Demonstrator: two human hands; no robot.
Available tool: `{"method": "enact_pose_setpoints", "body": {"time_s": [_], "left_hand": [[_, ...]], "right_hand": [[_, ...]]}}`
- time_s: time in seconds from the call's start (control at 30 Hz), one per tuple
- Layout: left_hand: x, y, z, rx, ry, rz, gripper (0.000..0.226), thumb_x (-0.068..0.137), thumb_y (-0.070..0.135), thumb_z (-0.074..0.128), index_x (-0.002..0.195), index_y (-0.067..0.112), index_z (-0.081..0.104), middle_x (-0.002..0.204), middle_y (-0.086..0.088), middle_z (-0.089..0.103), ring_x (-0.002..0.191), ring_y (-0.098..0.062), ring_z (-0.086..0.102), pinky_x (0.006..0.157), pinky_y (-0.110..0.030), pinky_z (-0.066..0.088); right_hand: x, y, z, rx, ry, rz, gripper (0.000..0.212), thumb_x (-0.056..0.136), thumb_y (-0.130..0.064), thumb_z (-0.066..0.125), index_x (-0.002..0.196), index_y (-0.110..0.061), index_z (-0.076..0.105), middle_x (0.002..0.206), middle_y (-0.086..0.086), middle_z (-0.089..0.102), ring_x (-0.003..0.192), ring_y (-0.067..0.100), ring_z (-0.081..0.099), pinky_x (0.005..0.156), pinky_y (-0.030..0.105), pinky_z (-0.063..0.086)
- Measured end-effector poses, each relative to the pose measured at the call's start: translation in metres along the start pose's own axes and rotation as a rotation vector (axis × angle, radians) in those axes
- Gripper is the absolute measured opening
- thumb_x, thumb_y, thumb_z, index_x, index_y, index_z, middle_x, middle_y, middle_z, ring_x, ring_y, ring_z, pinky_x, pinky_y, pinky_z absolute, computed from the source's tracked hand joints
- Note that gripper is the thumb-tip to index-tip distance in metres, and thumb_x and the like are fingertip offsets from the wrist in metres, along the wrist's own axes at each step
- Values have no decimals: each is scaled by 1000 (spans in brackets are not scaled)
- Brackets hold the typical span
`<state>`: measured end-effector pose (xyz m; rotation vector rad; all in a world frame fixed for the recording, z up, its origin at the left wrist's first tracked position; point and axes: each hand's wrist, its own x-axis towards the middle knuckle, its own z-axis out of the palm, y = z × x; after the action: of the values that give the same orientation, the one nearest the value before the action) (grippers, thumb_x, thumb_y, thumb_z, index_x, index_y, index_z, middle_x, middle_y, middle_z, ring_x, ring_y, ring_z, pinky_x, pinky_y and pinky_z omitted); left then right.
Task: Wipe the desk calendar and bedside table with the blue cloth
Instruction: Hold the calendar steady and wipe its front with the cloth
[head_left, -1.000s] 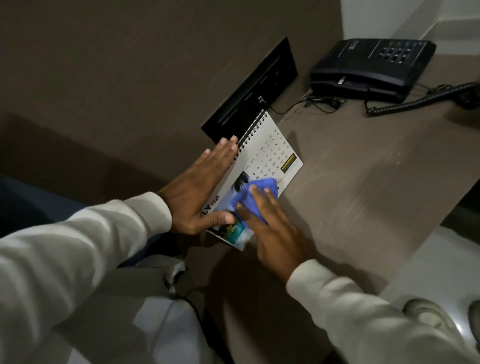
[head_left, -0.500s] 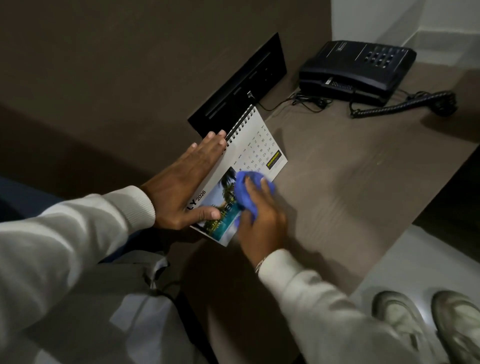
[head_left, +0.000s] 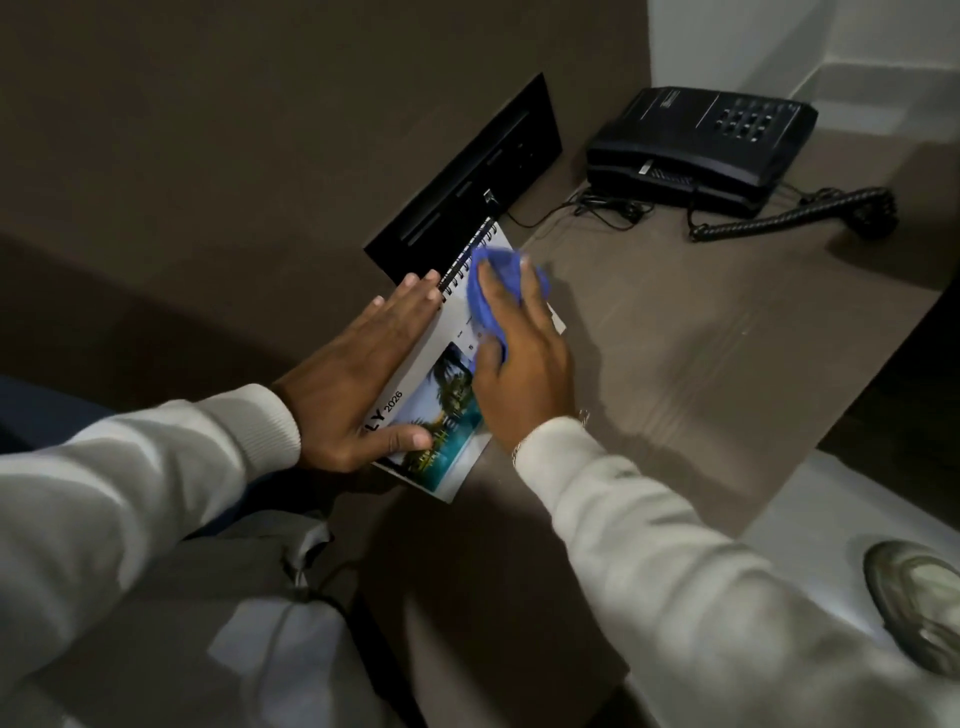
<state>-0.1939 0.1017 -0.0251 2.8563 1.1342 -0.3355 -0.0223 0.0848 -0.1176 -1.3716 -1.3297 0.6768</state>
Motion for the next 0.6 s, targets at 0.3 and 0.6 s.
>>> {"method": "enact_pose_setpoints", "body": {"time_s": [0.3, 0.6], "left_hand": [[-2, 1, -1, 15, 0, 21, 110, 83, 73, 39, 155, 4, -6, 167, -12, -9, 155, -24, -11, 126, -43, 2], [-2, -1, 1, -10, 22, 24, 105, 85, 66, 43, 155, 4, -4, 167, -12, -7, 155, -24, -9, 126, -42, 3]], "right_hand": [[-84, 4, 14, 208, -204, 111, 64, 89, 0, 54, 138, -39, 39, 158, -4, 24, 138, 23, 40, 95, 18, 50], [3, 13, -13, 119, -41, -42, 60, 86, 4, 52, 139, -23, 43, 156, 8, 30, 137, 28, 40, 108, 34, 42]]}}
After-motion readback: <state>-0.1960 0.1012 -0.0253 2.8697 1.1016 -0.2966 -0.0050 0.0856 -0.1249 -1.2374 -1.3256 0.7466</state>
